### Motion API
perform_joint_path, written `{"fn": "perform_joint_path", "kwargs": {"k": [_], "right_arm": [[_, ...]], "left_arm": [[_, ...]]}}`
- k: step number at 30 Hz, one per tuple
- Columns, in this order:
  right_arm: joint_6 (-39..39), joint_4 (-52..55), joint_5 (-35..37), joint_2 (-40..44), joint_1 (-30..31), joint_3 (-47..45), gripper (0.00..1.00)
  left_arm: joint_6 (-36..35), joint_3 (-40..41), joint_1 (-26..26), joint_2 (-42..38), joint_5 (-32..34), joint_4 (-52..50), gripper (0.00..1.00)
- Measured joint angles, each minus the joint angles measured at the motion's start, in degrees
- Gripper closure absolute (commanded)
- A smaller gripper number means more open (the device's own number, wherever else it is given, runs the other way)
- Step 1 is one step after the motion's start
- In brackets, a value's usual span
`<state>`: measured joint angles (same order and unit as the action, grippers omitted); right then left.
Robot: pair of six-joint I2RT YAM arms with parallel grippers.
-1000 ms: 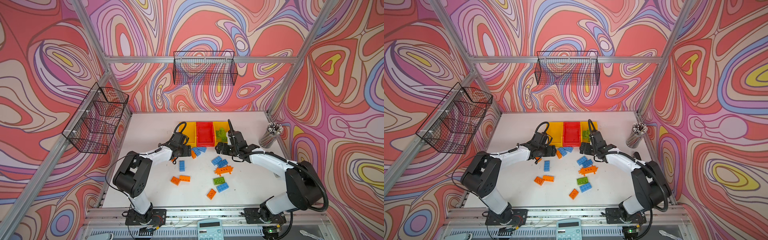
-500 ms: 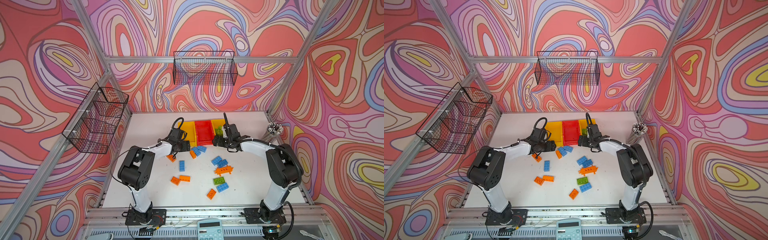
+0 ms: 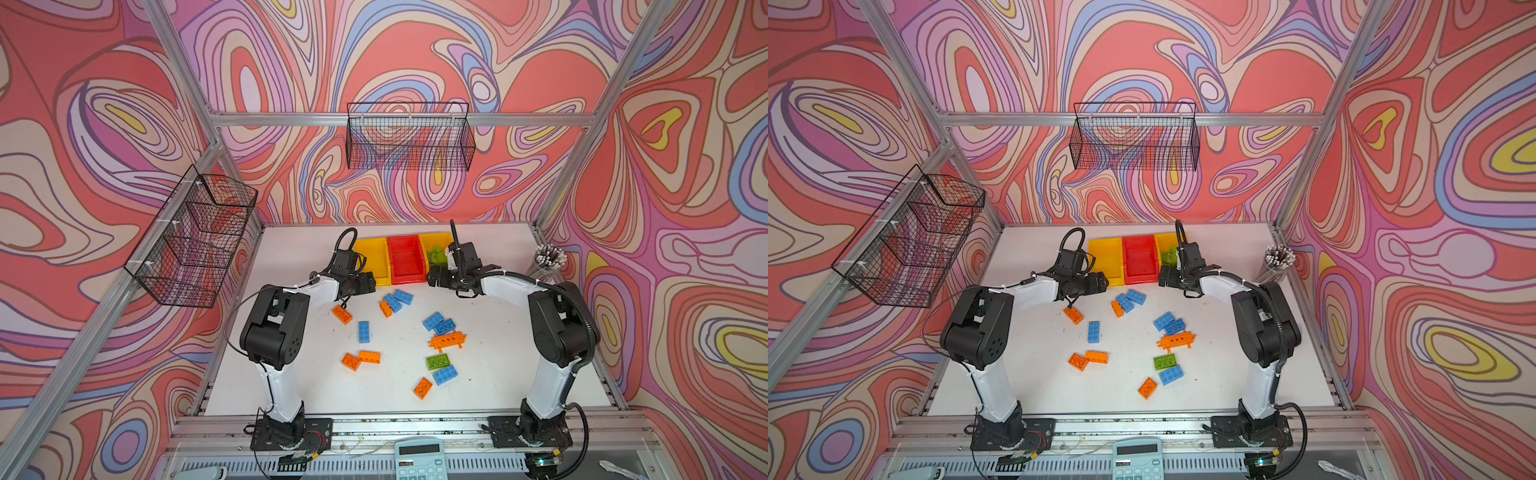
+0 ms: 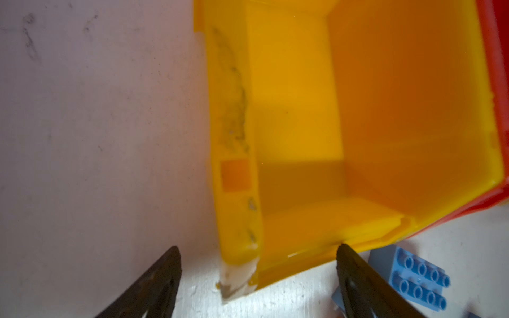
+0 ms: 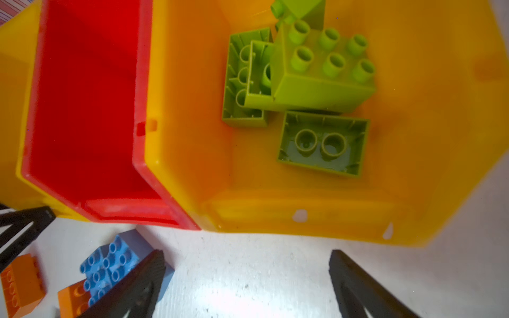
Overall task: Sort the legos into containers by color
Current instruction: Move the container to the top-center of the table, then rotate the lego at the center of the table.
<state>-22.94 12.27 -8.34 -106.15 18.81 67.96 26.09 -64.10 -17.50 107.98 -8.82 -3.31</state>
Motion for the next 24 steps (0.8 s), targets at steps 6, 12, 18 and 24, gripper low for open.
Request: {"fn": "perform_joint_path", "kwargs": {"k": [6,12,18,24], "right_arm": [[-0.04,1.36,-0.13,8.79,0.09,-5.2,0.02],[-0.22,2.43,0.39,16.2,0.9,-10.45,0.02],[-0.7,3.52,1.09,22.4,1.49,-16.31,0.02],[-1.11,4.81,1.81,29.11,1.53,-20.72,0.02]], "left_arm": [[-0.13,-0.2,0.37,0.24,-0.76,0.17,0.13],[1.77,2.6,0.35,-2.73,-3.89,1.2,0.12],[3.74,8.33,-2.32,-11.85,-4.63,1.01,0.12],[3.67,9.03,-11.41,-17.22,-1.18,-2.08,0.1]]}}
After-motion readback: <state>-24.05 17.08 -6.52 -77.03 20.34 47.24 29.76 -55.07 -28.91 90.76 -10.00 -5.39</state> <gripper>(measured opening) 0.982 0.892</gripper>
